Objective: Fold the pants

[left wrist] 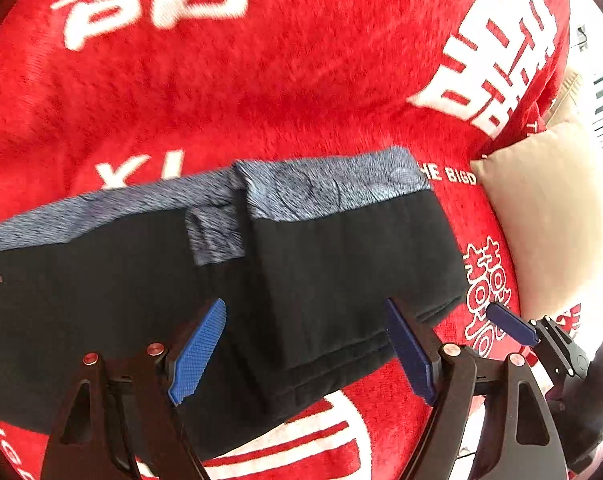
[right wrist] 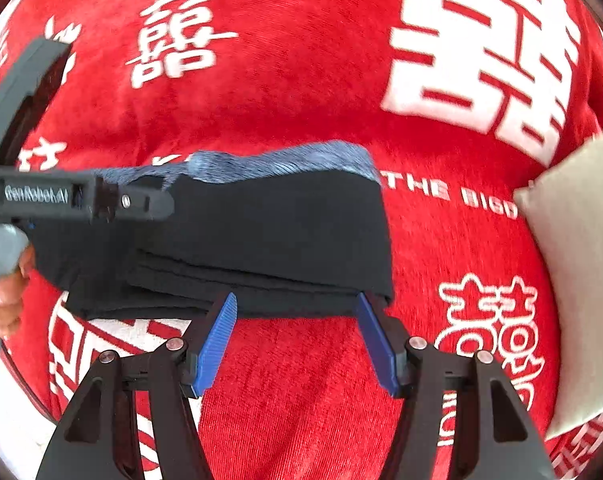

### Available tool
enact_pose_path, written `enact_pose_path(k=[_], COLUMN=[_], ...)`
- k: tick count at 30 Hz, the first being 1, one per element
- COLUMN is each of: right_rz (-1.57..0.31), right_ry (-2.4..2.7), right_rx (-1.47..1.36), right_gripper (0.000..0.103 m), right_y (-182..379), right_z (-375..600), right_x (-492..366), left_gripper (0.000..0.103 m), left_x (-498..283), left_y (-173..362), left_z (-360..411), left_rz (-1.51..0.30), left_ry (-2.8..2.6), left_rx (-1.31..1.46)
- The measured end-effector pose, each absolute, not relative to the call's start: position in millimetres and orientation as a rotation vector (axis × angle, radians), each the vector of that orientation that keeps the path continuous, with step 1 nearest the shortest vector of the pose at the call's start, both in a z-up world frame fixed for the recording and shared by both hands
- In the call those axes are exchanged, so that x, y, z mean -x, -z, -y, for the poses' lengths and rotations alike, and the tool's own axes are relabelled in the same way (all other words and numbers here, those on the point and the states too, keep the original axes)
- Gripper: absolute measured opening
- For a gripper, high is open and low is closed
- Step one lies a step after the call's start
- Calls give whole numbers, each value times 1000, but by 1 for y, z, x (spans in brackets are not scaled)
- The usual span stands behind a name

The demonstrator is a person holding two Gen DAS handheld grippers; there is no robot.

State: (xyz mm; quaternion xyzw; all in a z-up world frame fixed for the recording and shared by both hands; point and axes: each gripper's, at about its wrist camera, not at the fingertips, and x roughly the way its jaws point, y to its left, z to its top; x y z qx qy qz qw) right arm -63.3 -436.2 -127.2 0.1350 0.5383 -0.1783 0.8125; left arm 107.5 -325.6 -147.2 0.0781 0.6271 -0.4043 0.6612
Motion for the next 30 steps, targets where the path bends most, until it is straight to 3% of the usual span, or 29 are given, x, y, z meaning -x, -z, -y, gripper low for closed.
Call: enact_pose_path(k=[3, 6, 7, 8, 10, 24, 30], right_rz=[-1140, -1143, -1146, -1147, -1150, -1127, -1117], right_ry=[393, 397, 395, 394, 392, 378, 328], right_rx=[-329, -360, -378, -388, -424, -575, -734], right_gripper=[63, 55, 50, 47, 38, 37, 44], right_y=[128, 130, 131, 130, 130, 131, 157], right_z=[445, 453, 457, 459, 465, 510, 570], right_x=[69, 72, 73, 74, 76, 75, 59], left_gripper=[76, 50, 30, 18, 4, 5, 5], left_x=[-106, -105, -105, -105, -108, -84, -84], left_y=[153, 162, 166, 168, 167, 175, 174], left_z=[332, 336, 338, 337, 334, 310, 308], left_rz=[-1438, -1500, -1524, -1545, -1583, -1536, -1530], left_ry=[912, 903, 901, 903, 931, 905, 907], left_rx=[-182, -189, -197, -197, -126, -165, -179])
